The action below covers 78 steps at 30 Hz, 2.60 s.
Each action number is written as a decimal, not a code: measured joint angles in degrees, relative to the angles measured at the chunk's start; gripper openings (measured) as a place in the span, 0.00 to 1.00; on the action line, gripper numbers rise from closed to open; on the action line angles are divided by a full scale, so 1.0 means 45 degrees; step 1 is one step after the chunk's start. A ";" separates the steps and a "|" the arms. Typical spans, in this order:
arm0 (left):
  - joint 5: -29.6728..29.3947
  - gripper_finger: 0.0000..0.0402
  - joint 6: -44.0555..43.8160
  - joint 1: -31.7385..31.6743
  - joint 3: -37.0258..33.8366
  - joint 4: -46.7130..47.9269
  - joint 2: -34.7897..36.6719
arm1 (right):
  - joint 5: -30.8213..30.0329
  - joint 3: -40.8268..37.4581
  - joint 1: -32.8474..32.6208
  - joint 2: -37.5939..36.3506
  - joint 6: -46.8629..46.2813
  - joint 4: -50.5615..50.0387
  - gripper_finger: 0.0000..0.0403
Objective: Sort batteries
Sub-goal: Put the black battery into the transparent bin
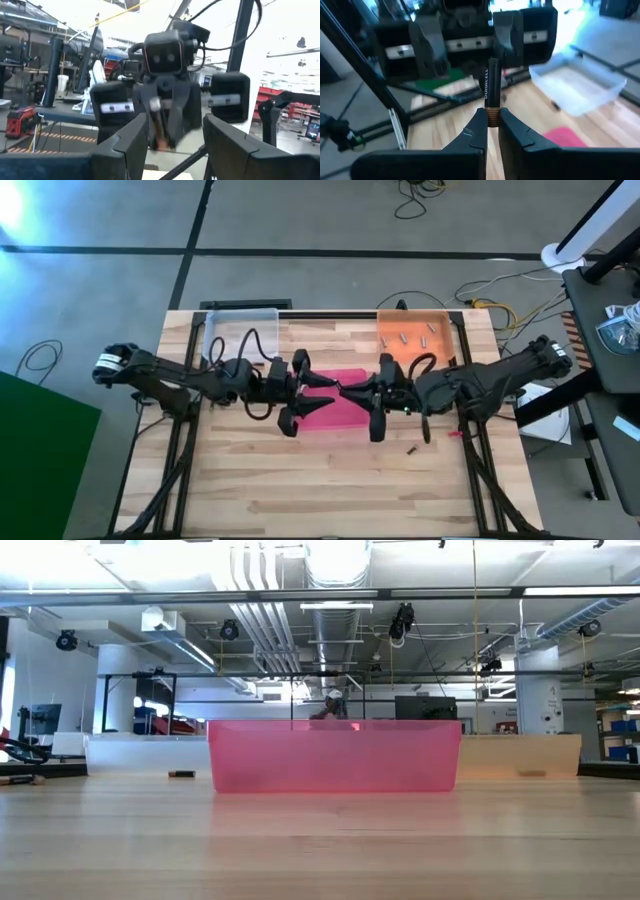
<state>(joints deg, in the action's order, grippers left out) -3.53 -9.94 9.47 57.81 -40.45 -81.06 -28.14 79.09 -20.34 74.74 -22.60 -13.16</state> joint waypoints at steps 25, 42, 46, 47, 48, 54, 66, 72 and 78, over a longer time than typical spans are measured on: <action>-0.0097 0.36 -0.1262 -0.0334 0.0149 -0.2755 -0.1466 | -0.0035 0.0005 0.0254 0.0267 0.0539 0.0530 0.04; 0.0304 0.07 -0.1010 -0.0467 0.0127 -0.2671 -0.1212 | -0.0090 0.0005 0.0254 0.0252 0.0605 0.0876 0.04; 0.0287 0.16 -0.0893 -0.0564 0.0120 -0.2755 -0.1086 | -0.0181 0.0005 0.0257 0.0250 0.0698 0.1275 0.04; 0.0283 0.19 -0.0888 -0.0573 0.0120 -0.2773 -0.1068 | -0.0184 0.0005 0.0257 0.0247 0.0707 0.1336 0.04; 0.0274 0.22 -0.0889 -0.0583 0.0120 -0.2771 -0.1068 | -0.0185 0.0005 0.0257 0.0247 0.0710 0.1387 0.04; 0.0268 0.34 -0.0679 -0.0582 0.0120 -0.2711 -0.0949 | -0.0432 0.0005 0.0257 0.0159 0.0848 0.1434 0.04; 0.0273 0.11 -0.0694 -0.0650 0.0120 -0.2013 -0.0699 | -0.0464 0.0000 0.0277 0.0141 0.0930 0.1446 0.04; 0.0412 0.03 -0.1221 -0.0889 0.0120 -0.2008 -0.0699 | -0.0540 0.0000 0.0293 0.0170 0.0939 0.1480 0.11; 0.0544 0.02 -0.1535 -0.1573 0.0125 -0.0259 -0.0130 | -0.0564 -0.0022 0.0491 0.0068 0.0844 0.1090 0.30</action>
<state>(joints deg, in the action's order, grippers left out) -1.08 -16.84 2.40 58.37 -41.61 -81.64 -30.68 78.99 -18.13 75.05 -18.80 -8.26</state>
